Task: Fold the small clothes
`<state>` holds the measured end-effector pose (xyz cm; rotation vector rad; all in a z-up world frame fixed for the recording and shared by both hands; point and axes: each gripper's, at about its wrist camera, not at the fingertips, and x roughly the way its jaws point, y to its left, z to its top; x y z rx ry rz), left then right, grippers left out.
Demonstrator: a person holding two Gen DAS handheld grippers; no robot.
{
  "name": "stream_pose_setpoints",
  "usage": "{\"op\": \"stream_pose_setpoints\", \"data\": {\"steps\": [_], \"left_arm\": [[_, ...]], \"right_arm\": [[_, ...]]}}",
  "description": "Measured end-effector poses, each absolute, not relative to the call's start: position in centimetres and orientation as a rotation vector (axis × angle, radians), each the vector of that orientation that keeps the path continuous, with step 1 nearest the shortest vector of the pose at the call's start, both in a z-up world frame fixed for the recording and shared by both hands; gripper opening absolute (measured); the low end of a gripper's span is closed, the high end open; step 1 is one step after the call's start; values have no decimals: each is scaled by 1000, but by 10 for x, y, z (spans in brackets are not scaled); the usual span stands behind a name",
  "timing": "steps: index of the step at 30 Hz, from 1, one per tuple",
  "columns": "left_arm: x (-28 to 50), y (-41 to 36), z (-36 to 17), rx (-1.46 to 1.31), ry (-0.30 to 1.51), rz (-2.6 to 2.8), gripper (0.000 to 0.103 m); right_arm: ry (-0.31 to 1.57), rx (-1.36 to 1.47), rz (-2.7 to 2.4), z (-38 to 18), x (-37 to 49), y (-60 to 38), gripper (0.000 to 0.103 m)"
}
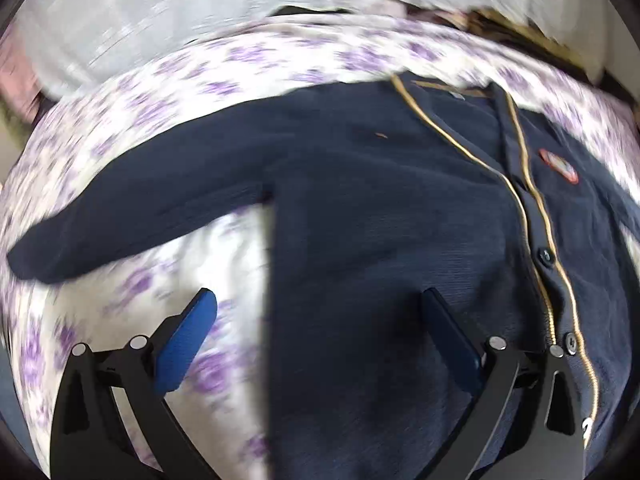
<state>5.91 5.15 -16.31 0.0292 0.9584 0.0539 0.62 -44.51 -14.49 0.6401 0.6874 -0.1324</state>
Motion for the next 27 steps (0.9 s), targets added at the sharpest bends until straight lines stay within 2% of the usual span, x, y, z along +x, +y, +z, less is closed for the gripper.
{"op": "stream_pose_setpoints", "data": {"steps": [4, 9, 12, 13, 15, 16, 18, 23, 27], "left_arm": [[56, 25, -135, 61, 894, 4, 98], [70, -60, -113, 215, 869, -62, 98], [79, -103, -121, 268, 874, -108, 98], [77, -113, -129, 279, 889, -113, 98], [79, -127, -153, 325, 925, -90, 99], [77, -126, -161, 336, 921, -83, 99], [72, -118, -156, 298, 900, -112, 98], [82, -92, -153, 170, 976, -148, 99], [90, -63, -125, 217, 865, -31, 99]], "right_arm": [[669, 759, -166, -153, -30, -472, 58], [644, 914, -229, -173, -15, -500, 58], [621, 931, -271, -175, 1, -506, 57], [609, 928, -301, -177, 7, -509, 54], [582, 945, -355, -183, 8, -512, 39], [558, 969, -381, -187, 3, -515, 26], [529, 1004, -387, -193, -6, -522, 13], [473, 942, -380, -176, -12, -513, 10], [414, 837, -348, -140, -11, -492, 9]]}}
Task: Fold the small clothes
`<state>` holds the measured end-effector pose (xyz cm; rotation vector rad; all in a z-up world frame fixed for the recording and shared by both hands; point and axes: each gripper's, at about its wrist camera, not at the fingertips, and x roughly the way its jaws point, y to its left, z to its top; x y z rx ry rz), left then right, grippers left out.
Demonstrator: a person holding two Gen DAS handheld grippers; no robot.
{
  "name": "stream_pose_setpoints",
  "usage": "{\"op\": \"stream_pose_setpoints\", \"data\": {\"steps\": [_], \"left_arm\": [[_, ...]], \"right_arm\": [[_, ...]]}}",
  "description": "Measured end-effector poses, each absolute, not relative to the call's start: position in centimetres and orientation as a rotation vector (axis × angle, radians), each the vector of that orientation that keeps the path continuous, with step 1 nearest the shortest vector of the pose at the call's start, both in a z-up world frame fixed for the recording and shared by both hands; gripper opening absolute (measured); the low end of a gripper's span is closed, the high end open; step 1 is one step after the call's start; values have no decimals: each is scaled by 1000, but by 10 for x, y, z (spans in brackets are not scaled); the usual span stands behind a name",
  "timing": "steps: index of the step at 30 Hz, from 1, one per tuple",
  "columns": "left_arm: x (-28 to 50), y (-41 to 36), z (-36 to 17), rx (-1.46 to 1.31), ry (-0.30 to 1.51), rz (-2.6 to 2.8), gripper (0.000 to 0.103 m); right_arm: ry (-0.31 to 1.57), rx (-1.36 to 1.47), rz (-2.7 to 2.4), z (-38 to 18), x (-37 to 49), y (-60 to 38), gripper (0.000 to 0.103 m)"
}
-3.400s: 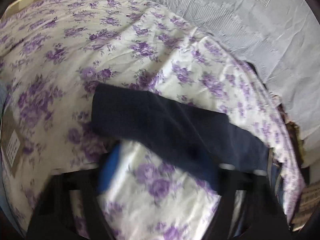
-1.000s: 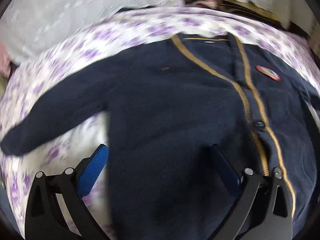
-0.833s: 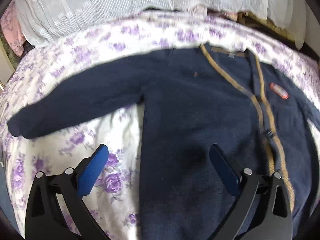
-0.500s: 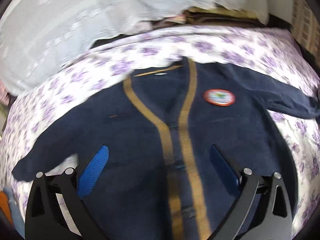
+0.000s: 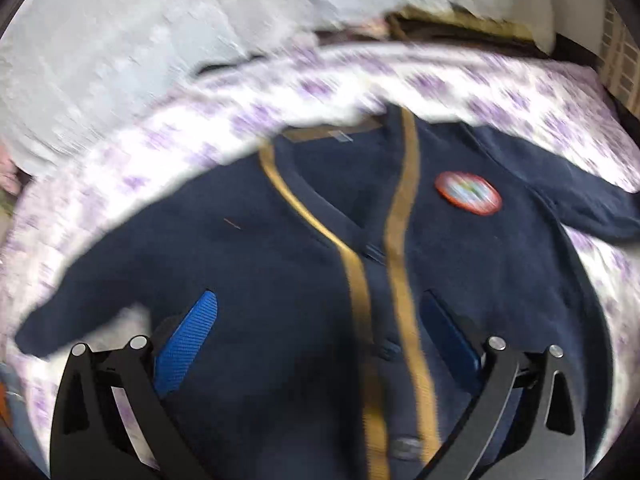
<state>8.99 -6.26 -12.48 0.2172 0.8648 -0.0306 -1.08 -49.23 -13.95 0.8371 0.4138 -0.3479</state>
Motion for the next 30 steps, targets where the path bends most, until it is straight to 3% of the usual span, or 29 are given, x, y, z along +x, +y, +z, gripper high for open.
{"op": "stream_pose_setpoints", "data": {"steps": [13, 30], "left_arm": [[151, 0, -154, -2, 993, 7, 99], [162, 73, -136, -131, 933, 116, 99]], "right_arm": [[375, 603, -155, -57, 52, -380, 9], [432, 418, 5, -39, 111, -258, 9]]}}
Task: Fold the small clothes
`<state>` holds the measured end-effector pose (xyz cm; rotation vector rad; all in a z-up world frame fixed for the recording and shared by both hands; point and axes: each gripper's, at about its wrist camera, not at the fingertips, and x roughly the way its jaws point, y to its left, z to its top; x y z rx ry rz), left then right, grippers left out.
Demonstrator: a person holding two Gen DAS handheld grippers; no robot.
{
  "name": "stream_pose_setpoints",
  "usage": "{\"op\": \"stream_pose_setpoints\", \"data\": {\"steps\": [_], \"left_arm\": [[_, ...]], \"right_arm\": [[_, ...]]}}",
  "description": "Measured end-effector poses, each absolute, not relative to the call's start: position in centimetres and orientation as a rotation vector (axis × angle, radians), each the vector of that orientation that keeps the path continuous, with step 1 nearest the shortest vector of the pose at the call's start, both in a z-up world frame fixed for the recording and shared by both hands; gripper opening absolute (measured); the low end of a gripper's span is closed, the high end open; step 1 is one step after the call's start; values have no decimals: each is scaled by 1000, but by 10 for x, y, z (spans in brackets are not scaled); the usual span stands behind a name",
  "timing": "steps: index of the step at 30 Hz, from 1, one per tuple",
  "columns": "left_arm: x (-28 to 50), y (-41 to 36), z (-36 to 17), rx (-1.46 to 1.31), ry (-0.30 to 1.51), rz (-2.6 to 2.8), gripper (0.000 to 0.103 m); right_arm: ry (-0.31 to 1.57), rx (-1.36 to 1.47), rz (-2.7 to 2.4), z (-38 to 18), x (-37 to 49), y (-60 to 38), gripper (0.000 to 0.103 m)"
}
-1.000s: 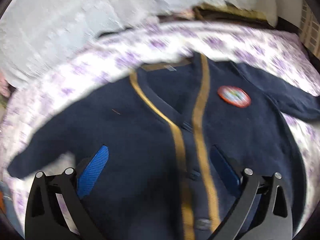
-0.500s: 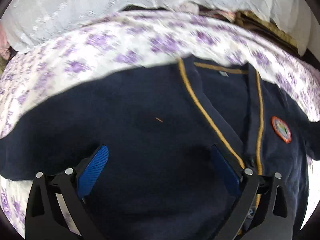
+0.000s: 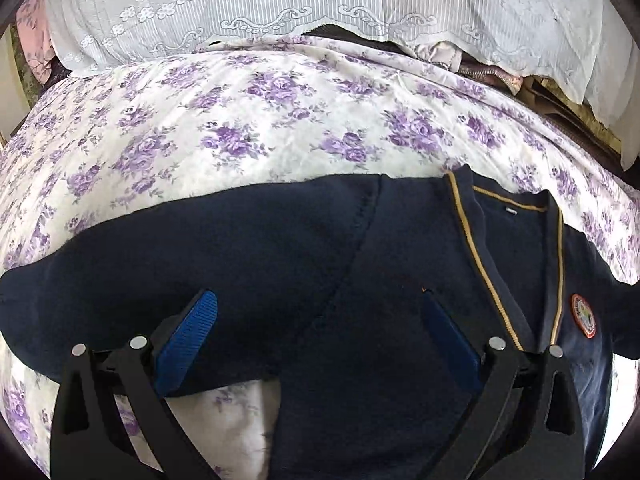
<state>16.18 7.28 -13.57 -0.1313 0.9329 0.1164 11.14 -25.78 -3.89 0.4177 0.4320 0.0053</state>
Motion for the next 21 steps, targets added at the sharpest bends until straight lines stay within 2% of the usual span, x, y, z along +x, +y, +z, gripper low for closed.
{"op": "stream_pose_setpoints", "data": {"steps": [12, 21], "left_arm": [[166, 90, -136, -187, 941, 130, 99], [168, 98, -138, -196, 943, 161, 99]], "right_arm": [[520, 323, 162, -53, 140, -167, 9], [665, 245, 242, -102, 157, -115, 9]]}}
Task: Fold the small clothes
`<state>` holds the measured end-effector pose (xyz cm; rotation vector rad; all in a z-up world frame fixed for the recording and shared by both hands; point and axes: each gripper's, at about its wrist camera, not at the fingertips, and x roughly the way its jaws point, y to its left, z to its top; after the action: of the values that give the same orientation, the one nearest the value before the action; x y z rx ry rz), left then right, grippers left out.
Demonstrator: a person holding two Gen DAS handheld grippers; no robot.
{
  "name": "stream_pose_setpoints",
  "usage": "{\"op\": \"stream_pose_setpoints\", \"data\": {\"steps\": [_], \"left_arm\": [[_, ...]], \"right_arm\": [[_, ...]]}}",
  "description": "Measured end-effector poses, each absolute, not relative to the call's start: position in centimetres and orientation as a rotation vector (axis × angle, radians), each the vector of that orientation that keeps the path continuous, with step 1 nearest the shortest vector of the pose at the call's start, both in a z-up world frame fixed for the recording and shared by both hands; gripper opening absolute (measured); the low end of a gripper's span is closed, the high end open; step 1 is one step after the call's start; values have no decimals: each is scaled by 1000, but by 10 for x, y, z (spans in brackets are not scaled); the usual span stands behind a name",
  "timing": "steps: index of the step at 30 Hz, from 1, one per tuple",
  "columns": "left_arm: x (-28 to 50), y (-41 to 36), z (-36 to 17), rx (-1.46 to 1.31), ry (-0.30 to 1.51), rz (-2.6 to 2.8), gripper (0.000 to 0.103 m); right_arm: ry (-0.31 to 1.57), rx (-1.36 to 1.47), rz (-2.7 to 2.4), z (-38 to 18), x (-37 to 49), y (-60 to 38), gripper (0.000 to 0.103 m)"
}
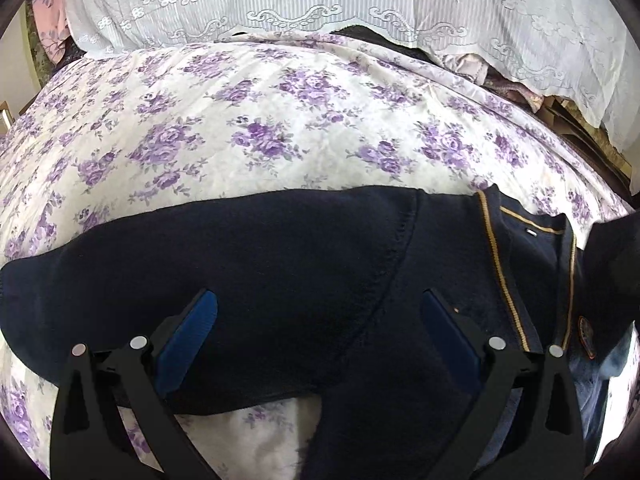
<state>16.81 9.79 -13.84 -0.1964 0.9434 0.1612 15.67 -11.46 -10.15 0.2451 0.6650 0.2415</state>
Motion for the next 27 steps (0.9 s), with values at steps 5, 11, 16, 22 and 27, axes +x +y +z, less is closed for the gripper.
{"op": "stream_pose_setpoints", "data": {"steps": [5, 11, 16, 22, 27], "left_arm": [[170, 103, -141, -218, 952, 165, 99], [170, 100, -142, -198, 953, 167, 99], [170, 101, -139, -212, 947, 151, 99], [161, 96, -120, -233, 904, 96, 99], [141, 64, -92, -286, 794, -95, 98]], "right_arm": [[726, 179, 278, -121, 162, -91, 9], [891, 131, 320, -153, 180, -75, 24], [874, 83, 405, -135, 155, -72, 54], [685, -18, 379, -90, 105, -123, 57], [667, 133, 212, -87, 121, -213, 26]]}}
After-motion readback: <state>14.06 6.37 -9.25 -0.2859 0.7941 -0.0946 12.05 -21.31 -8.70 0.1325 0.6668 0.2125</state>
